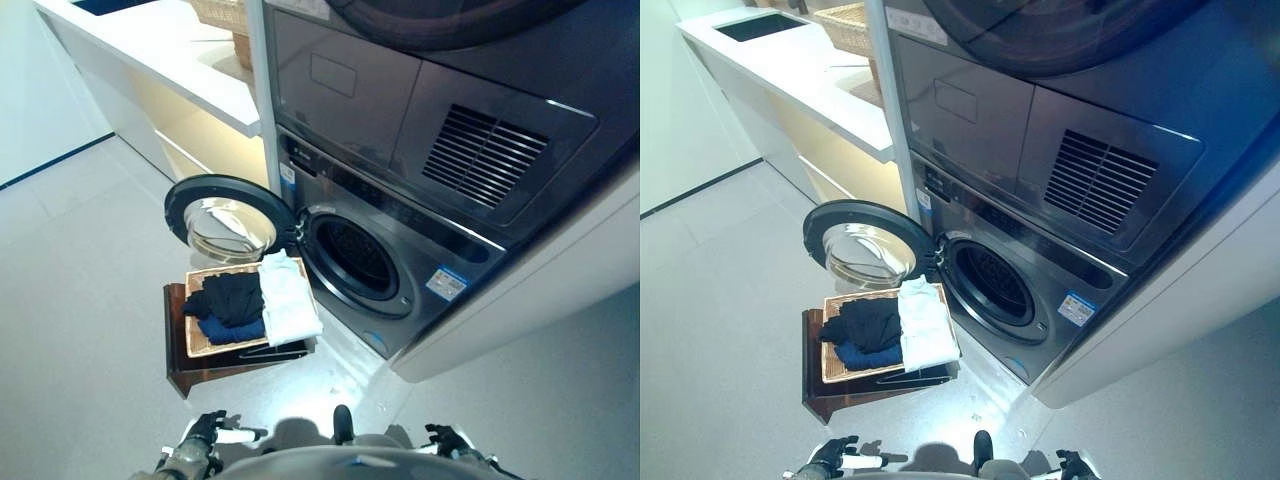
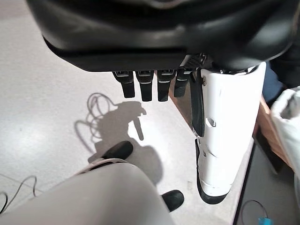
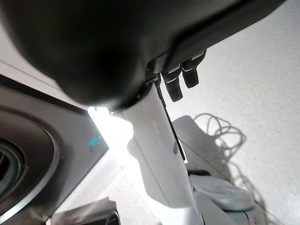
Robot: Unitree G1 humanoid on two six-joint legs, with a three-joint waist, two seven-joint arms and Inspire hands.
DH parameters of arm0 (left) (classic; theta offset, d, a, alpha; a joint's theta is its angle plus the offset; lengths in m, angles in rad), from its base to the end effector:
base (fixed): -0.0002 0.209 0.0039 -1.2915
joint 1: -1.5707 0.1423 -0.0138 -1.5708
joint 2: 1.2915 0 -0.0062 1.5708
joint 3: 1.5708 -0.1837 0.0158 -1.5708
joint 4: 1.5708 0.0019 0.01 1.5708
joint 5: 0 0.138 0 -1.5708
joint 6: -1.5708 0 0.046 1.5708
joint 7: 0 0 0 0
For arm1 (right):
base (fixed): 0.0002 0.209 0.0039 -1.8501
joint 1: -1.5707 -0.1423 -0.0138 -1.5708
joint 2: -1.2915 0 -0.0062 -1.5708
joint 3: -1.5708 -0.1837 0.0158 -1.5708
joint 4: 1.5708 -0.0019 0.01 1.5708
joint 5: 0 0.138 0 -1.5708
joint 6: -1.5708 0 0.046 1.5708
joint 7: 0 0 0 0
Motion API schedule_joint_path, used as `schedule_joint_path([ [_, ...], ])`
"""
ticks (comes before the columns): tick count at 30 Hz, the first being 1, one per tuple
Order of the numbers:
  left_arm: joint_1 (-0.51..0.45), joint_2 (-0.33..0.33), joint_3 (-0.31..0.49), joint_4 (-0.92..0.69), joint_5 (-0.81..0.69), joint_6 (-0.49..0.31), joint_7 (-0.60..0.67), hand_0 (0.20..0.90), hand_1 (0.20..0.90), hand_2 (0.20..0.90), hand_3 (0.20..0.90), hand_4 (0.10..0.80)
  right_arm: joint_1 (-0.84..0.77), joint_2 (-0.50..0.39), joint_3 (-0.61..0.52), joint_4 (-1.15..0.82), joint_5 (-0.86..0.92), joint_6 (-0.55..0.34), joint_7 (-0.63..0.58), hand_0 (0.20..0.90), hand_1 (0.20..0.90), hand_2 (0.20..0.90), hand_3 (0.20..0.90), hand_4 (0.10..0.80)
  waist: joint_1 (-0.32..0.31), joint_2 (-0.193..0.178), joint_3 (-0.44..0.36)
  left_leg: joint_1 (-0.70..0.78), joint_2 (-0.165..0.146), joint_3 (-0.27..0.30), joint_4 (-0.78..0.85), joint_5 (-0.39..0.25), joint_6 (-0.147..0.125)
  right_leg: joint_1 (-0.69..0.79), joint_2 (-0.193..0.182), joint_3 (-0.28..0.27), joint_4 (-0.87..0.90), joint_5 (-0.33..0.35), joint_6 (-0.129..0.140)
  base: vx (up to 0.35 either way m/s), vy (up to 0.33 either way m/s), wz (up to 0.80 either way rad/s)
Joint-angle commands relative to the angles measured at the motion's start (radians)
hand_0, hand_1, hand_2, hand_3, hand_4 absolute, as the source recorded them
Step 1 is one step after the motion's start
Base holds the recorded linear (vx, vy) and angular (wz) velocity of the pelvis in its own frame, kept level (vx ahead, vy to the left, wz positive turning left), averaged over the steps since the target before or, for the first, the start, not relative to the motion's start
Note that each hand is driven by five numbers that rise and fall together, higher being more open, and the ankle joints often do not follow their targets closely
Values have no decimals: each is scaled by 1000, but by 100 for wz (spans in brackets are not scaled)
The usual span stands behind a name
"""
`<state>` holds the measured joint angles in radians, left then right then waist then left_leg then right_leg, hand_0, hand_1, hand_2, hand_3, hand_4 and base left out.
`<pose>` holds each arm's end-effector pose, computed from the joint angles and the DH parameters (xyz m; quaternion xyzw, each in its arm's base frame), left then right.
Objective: Pick up the clothes and place them into the washing machine
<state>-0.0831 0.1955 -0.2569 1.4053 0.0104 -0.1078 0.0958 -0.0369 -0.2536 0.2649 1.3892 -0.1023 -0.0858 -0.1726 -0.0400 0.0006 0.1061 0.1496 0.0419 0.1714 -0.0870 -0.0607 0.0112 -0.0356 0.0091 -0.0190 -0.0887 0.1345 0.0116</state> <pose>0.0754 0.2079 -0.1198 0.1938 0.5642 -0.0109 0.8025 0.0598 -0.2283 -0.1181 -0.2701 0.5724 -0.0041 0.7742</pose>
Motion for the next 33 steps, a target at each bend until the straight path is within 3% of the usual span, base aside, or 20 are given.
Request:
schedule_joint_path([
  [1, -44, -10, -25, 26, 16, -15, 7, 900, 900, 900, 900, 800, -40, -23, 10, 28, 2, -16, -10, 900, 900, 900, 900, 800, -9, -21, -28, -46, -58, -24, 0, 39, -23, 109, -12, 20, 44, -135, 57, 68, -60, 11],
  [8, -48, -14, -41, 4, 37, -22, 19, 900, 900, 900, 900, 800, -61, -9, 36, 9, 15, -28, 1, 900, 900, 900, 900, 800, 5, -31, -20, -38, -41, -53, 0, 45, -35, 96, 12, 12, 89, -174, 35, 54, -87, 8],
  [13, -65, -3, -45, -9, 24, -25, 25, 900, 900, 900, 900, 800, -86, -14, 41, -1, 35, -37, 3, 900, 900, 900, 900, 800, 16, -51, 17, -117, -32, -93, 101, 29, -46, 71, 3, 2, 132, -185, 31, -14, -19, 14],
  [14, -71, -2, -43, -11, 6, -27, 31, 900, 900, 900, 900, 800, -95, -23, 41, -6, 36, -39, -4, 900, 900, 900, 900, 800, 22, -57, 18, -167, 14, -114, 70, 77, -62, 59, -15, -7, 139, -191, 43, 0, 88, 30],
  [15, -71, -2, -43, -11, 6, -27, 31, 900, 900, 900, 900, 800, -95, -23, 42, -6, 36, -39, -4, 900, 900, 900, 900, 800, 21, -58, 18, -167, 13, -115, 70, 77, -62, 59, -15, -8, 139, -192, 43, 32, 130, 34],
  [16, -73, -2, -44, -12, 2, -30, 38, 900, 900, 900, 900, 800, -98, -29, 37, -9, 42, -40, -10, 900, 900, 900, 900, 800, 23, -61, 18, -202, 40, -136, 57, 105, -71, 50, -27, -12, 150, -199, 51, 89, 197, 46],
  [17, -75, 2, -47, -14, -1, -31, 48, 900, 900, 900, 900, 800, -106, -31, 39, -17, 53, -41, -12, 900, 900, 900, 900, 800, 29, -57, 28, -247, 96, -158, 42, 145, -88, 38, -39, -10, 196, -234, 56, 97, 280, 48],
  [19, -86, 17, -45, -28, -9, -34, 59, 900, 900, 900, 900, 800, -125, -35, 40, -27, 65, -45, -15, 900, 900, 900, 900, 800, 41, -37, 55, -280, 133, -164, 38, 179, -97, -5, -45, -9, 293, -276, 59, 62, 333, 16],
  [20, -84, 24, -33, -28, -16, -34, 57, 900, 900, 900, 900, 800, -138, -34, 50, -34, 58, -46, -12, 900, 900, 900, 900, 800, 47, -26, 58, -265, 138, -156, 30, 159, -95, -32, -45, 0, 335, -296, 63, 41, 375, -22],
  [21, -94, 32, -16, -26, -35, -33, 56, 900, 900, 900, 900, 800, -154, -34, 57, -48, 50, -50, -18, 900, 900, 900, 900, 800, 49, -20, 67, -281, 131, -147, 57, 144, -92, -52, -71, -4, 360, -300, 77, 37, 261, -33],
  [22, -94, 32, -16, -26, -35, -33, 56, 900, 900, 900, 900, 800, -154, -34, 57, -48, 50, -50, -18, 900, 900, 900, 900, 800, 49, -20, 67, -281, 131, -147, 57, 144, -92, -52, -71, -4, 360, -300, 77, -27, 246, -55],
  [23, -114, 50, -27, -33, -37, -38, 67, 900, 900, 900, 900, 800, -171, -35, 64, -70, 49, -53, -25, 900, 900, 900, 900, 800, 49, -19, 85, -335, 106, -147, 144, 128, -91, -65, -99, 2, 358, -273, 90, -49, 316, -53],
  [24, -131, 65, -29, -35, -40, -43, 79, 900, 900, 900, 900, 800, -207, -23, 79, -79, 44, -48, -35, 900, 900, 900, 900, 800, 54, -9, 95, -328, 80, -129, 137, 113, -82, -68, -123, 43, 297, -219, 116, -49, 316, -43],
  [25, -131, 65, -29, -35, -40, -43, 79, 900, 900, 900, 900, 800, -207, -23, 79, -79, 44, -48, -35, 900, 900, 900, 900, 800, 54, -9, 95, -328, 80, -129, 137, 113, -82, -68, -123, 43, 297, -219, 116, -20, 294, -19],
  [27, -118, 67, -22, -28, -42, -45, 78, 900, 900, 900, 900, 800, -224, -6, 109, -86, 15, -41, -31, 900, 900, 900, 900, 800, 74, -4, 79, -313, 65, -92, 105, 104, -73, -56, -170, 54, 199, -155, 140, 13, 191, -28],
  [29, -126, 68, -24, -10, -44, -46, 84, 900, 900, 900, 900, 800, -238, 10, 129, -103, -8, -38, -29, 900, 900, 900, 900, 800, 87, -15, 85, -324, 58, -77, 105, 103, -68, -56, -200, 67, 139, -117, 146, -26, 135, -69],
  [33, -139, 56, -33, -14, -51, -48, 89, 900, 900, 900, 900, 800, -248, 24, 160, -113, -28, -33, -28, 900, 900, 900, 900, 800, 87, -28, 91, -353, 61, -88, 123, 108, -70, -60, -202, 49, 132, -126, 140, -14, 1, -11],
])
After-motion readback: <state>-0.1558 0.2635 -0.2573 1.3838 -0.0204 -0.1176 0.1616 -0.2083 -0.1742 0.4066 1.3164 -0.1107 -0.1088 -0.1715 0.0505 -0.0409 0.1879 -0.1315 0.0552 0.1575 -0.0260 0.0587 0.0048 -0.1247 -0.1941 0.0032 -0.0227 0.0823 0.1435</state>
